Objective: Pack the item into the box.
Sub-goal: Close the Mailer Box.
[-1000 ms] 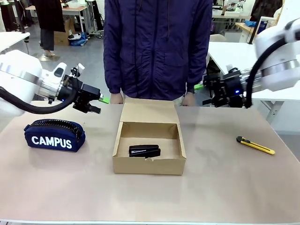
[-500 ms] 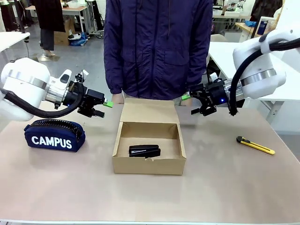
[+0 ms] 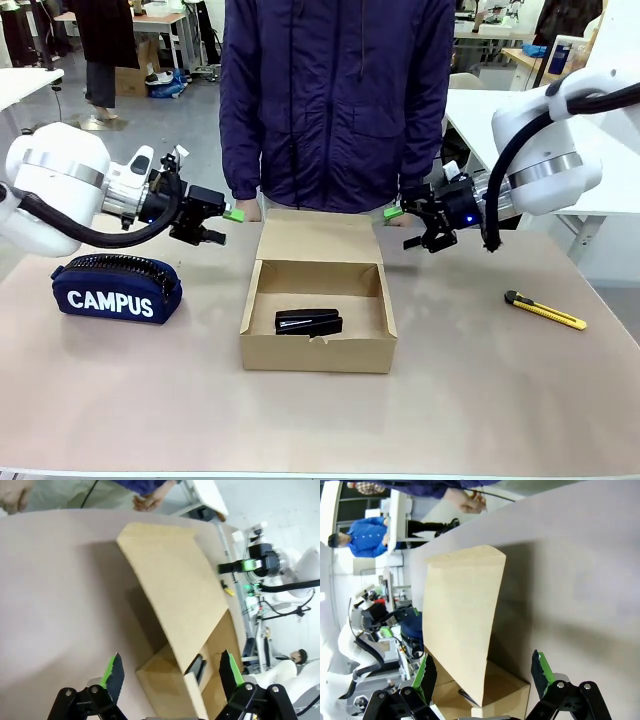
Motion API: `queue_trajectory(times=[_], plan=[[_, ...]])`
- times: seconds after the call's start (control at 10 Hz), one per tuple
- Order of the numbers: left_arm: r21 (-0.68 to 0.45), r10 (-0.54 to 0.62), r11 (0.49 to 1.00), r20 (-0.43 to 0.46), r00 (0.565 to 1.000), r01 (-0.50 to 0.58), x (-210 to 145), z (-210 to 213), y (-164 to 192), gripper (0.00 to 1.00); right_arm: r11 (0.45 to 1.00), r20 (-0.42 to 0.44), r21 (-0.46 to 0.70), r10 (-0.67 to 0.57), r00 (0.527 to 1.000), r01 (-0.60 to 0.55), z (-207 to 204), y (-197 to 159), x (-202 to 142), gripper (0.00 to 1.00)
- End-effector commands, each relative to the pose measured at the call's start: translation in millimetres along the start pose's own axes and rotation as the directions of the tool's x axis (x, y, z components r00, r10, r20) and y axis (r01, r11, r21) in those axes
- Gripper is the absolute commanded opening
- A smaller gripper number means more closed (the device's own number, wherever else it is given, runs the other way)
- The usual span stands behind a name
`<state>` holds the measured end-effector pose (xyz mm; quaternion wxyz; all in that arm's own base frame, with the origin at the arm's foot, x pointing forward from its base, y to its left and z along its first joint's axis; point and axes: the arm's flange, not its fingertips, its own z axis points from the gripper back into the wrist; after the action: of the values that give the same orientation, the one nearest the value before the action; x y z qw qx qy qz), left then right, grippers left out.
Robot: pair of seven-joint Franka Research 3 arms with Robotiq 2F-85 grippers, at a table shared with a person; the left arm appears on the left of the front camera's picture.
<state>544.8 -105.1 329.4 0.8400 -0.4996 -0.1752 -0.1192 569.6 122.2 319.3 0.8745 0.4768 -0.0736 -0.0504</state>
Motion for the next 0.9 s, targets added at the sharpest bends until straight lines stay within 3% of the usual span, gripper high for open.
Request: queue_trajectory(times=[0.0, 0.4, 0.8], plan=[[-0.137, 0.0, 0.991, -0.005, 1.0, -0.001, 17, -22, 15, 1.0, 0.998, -0.053, 0.043, -0.053, 0.997, 0.055, -23, -9, 18, 1.0], [-0.169, 0.056, 0.983, -0.091, 0.994, -0.071, 25, -53, 34, 1.0, 0.99, -0.208, 0.114, -0.057, 0.976, 0.082, -49, -11, 22, 1.0], [-0.319, 0.032, 0.946, -0.107, 0.994, -0.065, 26, -76, 41, 1.0, 0.974, -0.295, 0.185, -0.074, 0.952, 0.134, -64, -15, 24, 1.0]])
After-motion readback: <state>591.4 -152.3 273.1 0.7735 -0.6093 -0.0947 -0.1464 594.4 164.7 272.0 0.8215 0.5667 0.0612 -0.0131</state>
